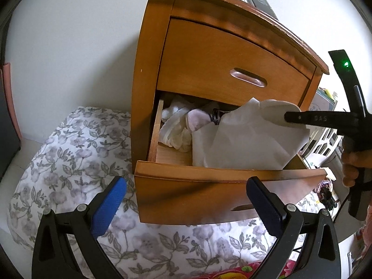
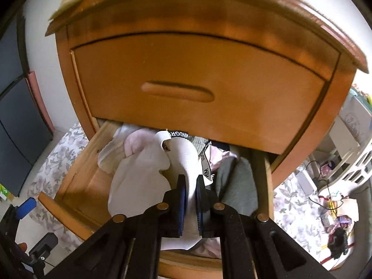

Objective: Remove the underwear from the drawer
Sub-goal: 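Grasp the white garment in the drawer with the right gripper, then lift the white garment out of the drawer with the right gripper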

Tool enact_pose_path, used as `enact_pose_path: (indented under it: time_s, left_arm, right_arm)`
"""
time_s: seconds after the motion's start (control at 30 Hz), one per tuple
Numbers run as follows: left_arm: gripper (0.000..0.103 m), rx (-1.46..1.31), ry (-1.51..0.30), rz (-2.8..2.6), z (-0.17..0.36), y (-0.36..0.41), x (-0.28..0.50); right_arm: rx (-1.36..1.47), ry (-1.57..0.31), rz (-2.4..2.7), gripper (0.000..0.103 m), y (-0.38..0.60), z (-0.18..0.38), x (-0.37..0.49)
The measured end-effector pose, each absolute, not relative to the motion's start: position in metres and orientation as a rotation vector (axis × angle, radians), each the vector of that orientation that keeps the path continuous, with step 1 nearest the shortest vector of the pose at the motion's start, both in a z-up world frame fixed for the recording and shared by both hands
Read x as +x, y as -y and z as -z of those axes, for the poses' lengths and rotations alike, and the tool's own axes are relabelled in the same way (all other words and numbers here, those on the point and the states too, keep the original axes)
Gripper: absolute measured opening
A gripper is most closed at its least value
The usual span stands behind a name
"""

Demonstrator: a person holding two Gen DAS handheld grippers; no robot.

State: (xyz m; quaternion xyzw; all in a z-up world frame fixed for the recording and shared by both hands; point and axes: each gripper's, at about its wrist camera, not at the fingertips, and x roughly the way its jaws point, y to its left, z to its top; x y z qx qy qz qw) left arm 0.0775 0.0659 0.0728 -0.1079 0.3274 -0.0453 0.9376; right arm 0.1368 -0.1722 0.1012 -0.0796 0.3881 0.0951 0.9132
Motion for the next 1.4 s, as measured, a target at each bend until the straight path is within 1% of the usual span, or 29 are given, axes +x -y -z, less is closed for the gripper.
enact_pose_path:
  time_s: [0.8,1.0,1.4]
  left_arm:
    - [0.103,-0.219,-0.624,0.072,-0.103,-0.066,0.046]
    - [0.103,-0.221,-0.610,0.076,-0.112,-0.065,0.036]
    - [0.103,-0.252,-0.586,0.066,-0.128,-0.071,0.014]
  right_arm:
    - [-0.179,-0.526,-0.149,0.008,0.191,-0.207,0.061]
    - [-0.196,-0.423,-0.153,0.008,0.194,-0.248,0.030]
    - [-0.248,-0.246,-0.173,0.008,0.190,-0.311,-0.037]
